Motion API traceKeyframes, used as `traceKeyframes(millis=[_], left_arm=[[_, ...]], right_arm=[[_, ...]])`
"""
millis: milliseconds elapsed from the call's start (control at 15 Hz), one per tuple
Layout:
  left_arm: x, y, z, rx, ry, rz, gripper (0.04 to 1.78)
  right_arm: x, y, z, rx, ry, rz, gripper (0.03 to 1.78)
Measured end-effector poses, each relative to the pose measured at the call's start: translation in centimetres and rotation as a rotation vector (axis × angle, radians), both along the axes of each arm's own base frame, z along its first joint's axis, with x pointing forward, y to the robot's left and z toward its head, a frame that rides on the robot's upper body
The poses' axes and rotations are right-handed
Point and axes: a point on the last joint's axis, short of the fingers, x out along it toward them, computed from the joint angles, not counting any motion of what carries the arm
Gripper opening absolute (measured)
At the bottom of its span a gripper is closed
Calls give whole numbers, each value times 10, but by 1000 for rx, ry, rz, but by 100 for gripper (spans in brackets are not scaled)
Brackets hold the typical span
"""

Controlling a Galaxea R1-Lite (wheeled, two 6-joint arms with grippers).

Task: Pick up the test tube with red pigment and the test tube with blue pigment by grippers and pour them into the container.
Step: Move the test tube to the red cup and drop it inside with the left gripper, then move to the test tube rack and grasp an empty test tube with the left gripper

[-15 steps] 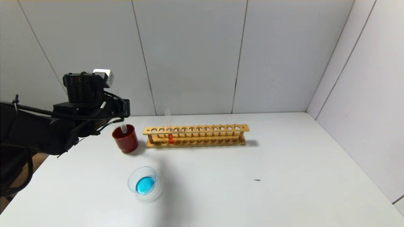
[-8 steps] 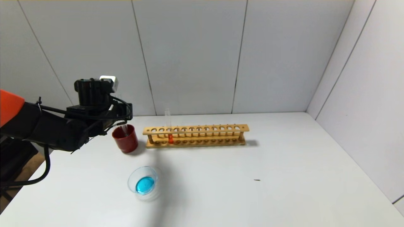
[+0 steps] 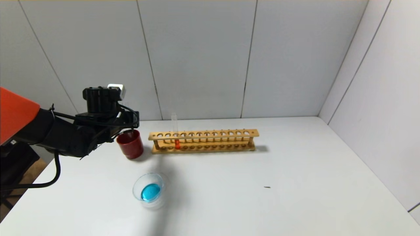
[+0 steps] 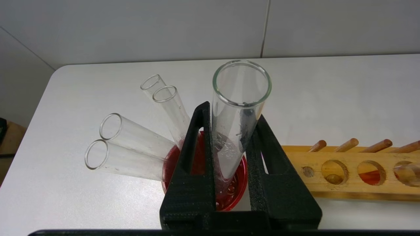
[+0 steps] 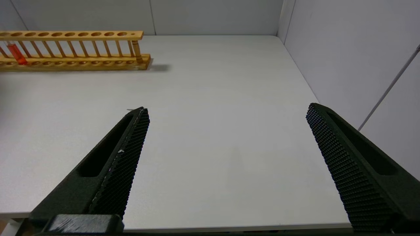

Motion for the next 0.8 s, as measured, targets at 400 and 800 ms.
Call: traceKeyframes(millis=[400, 800], left_arm=[[5, 2, -8, 2, 16, 9, 39], [6, 2, -9, 3, 17, 11, 119]], right_arm=[[0, 0, 0, 0, 0, 0, 175], [0, 0, 0, 0, 0, 0, 175]])
